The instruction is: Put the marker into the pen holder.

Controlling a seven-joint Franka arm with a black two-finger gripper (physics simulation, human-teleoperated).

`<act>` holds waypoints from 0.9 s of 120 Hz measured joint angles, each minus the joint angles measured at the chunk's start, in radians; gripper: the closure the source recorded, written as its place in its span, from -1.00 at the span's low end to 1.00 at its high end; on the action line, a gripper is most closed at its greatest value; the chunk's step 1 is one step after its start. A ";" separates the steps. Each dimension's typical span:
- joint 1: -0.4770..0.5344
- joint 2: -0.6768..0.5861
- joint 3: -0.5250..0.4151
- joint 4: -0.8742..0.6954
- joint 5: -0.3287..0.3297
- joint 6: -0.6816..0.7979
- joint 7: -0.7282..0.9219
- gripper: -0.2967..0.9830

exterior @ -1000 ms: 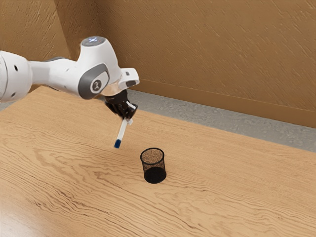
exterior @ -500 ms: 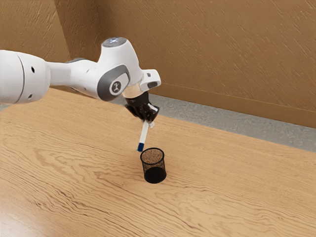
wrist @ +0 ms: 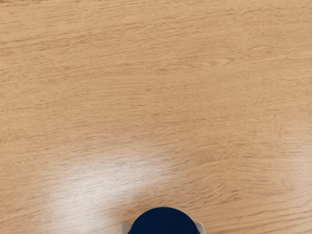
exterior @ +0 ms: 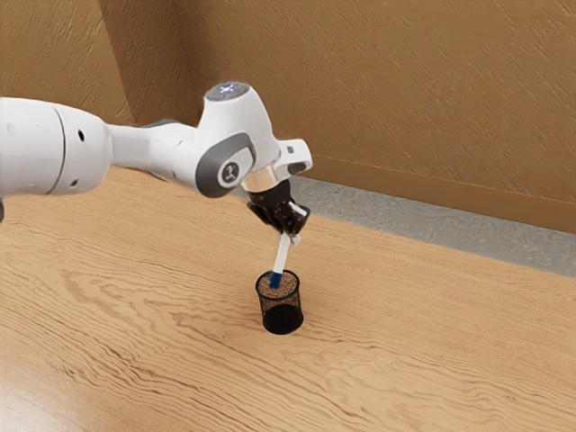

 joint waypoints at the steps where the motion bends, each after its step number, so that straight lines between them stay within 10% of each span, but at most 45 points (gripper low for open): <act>1: 0.000 0.000 0.000 0.000 0.000 0.001 0.000 0.59; 108: -0.010 -0.055 0.000 -0.193 0.030 0.272 0.012 0.40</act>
